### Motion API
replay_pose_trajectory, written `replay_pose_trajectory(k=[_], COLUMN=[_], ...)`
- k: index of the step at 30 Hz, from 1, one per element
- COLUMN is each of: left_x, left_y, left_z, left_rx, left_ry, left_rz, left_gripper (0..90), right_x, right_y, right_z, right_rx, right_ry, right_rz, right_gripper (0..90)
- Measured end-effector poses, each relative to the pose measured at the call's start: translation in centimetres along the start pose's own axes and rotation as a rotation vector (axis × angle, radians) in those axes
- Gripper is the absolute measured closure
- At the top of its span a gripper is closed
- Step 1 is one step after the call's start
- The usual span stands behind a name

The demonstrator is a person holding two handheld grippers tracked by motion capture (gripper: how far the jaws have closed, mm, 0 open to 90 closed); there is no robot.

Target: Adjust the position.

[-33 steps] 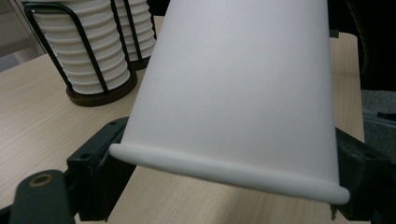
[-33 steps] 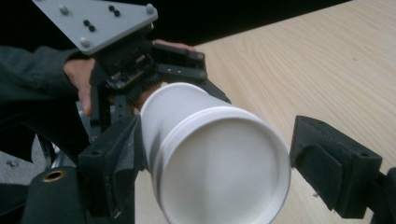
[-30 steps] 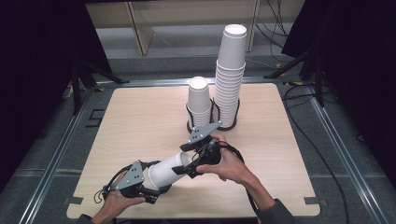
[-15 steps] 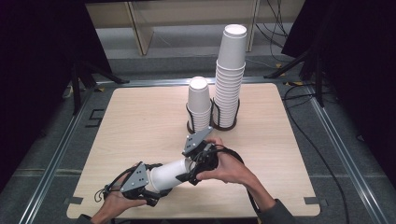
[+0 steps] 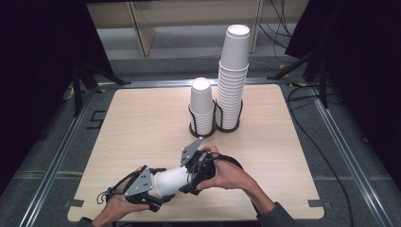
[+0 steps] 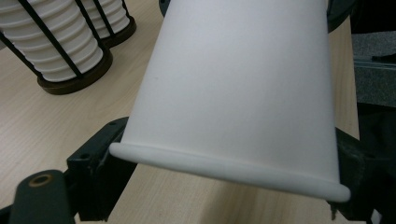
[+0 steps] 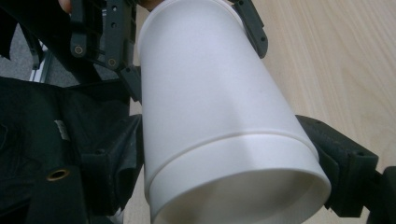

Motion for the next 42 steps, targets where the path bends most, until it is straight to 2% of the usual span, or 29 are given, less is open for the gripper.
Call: replay_pose_trajectory(k=[2,5,6,12,14,18,19,20,21,22,24,25,26,27,28,30,31,32,33,34,37,42], left_x=[0.0,0.0,0.0,0.0,0.1,0.5,0.5,0.6,0.7,0.7,1.0,1.2,1.3,1.5,1.7,1.9,1.9,1.9,1.9,2.0,2.0,2.0], left_y=[0.0,-0.1,-0.1,-0.1,-0.1,0.5,0.6,0.6,0.8,0.8,1.1,1.3,1.5,1.7,1.9,2.4,2.5,2.5,2.5,2.5,2.3,2.3], left_z=[0.0,0.0,-0.1,-0.1,0.2,0.5,0.6,0.7,0.8,0.9,1.1,1.1,1.2,1.3,1.4,1.6,1.6,1.7,1.7,1.6,1.5,1.6], left_rx=[0.000,-0.007,-0.007,-0.047,-0.104,-0.175,-0.187,-0.217,-0.206,-0.244,-0.275,-0.281,-0.299,-0.310,-0.342,-0.387,-0.395,-0.410,-0.412,-0.407,-0.389,-0.386], left_ry=[-0.002,-0.003,-0.002,0.037,0.079,0.127,0.132,0.145,0.143,0.160,0.189,0.184,0.213,0.233,0.247,0.248,0.248,0.259,0.253,0.244,0.256,0.246], left_rz=[-0.004,-0.016,-0.018,-0.017,-0.017,-0.025,-0.027,-0.030,-0.019,-0.025,-0.018,-0.017,-0.003,0.011,0.020,0.036,0.041,0.048,0.049,0.055,0.065,0.095], left_gripper=[13.8,13.4,13.1,8.3,6.7,4.3,4.1,4.1,4.0,4.0,4.1,4.1,4.5,4.6,6.3,15.6,12.7,11.3,11.3,12.0,14.0,0.9], right_x=[-0.2,-0.1,-0.2,-0.2,-0.2,-0.3,-0.4,-0.4,-0.5,-0.7,-0.9,-1.0,-1.2,-1.3,-1.6,-2.1,-2.4,-2.4,-2.7,-2.8,-2.7,-2.4], right_y=[-0.1,0.0,-0.1,0.4,0.6,1.0,1.1,1.2,1.3,1.5,1.7,1.9,2.0,2.3,2.5,2.9,3.2,3.5,3.6,3.8,4.0,3.9], right_z=[-0.1,-0.2,-0.3,-0.4,-0.4,-0.4,-0.4,-0.5,-0.5,-0.5,-0.6,-0.6,-0.7,-0.8,-0.8,-1.0,-1.1,-1.2,-1.1,-1.1,-1.0,-0.9], right_rx=[-0.001,-0.001,0.001,-0.017,-0.039,-0.075,-0.089,-0.093,-0.121,-0.140,-0.178,-0.196,-0.211,-0.221,-0.237,-0.260,-0.291,-0.296,-0.321,-0.336,-0.361,-0.370], right_ry=[0.011,0.009,0.017,0.045,0.037,0.021,0.010,-0.025,-0.013,-0.015,-0.033,-0.046,-0.048,-0.077,-0.065,-0.093,-0.094,-0.133,-0.107,-0.110,-0.103,-0.082], right_rz=[-0.002,0.019,0.010,0.033,0.038,0.048,0.056,0.061,0.085,0.087,0.109,0.117,0.116,0.119,0.103,0.095,0.097,0.108,0.099,0.103,0.107,0.135], right_gripper=[20.8,21.7,22.1,24.1,24.5,24.8,24.8,24.9,24.9,24.9,25.0,25.0,25.0,25.1,25.1,25.1,25.1,25.1,25.1,25.1,25.1,25.1])
Point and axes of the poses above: each handheld gripper's, and its own axes: y roughly backward along the jaws, z roughly out of its top, x roughly to its left, the point moved 4 cm from there along -y, roughly forward along the jaws, and after that the axes turned 3 degrees about -y, right-handed, at the moved point
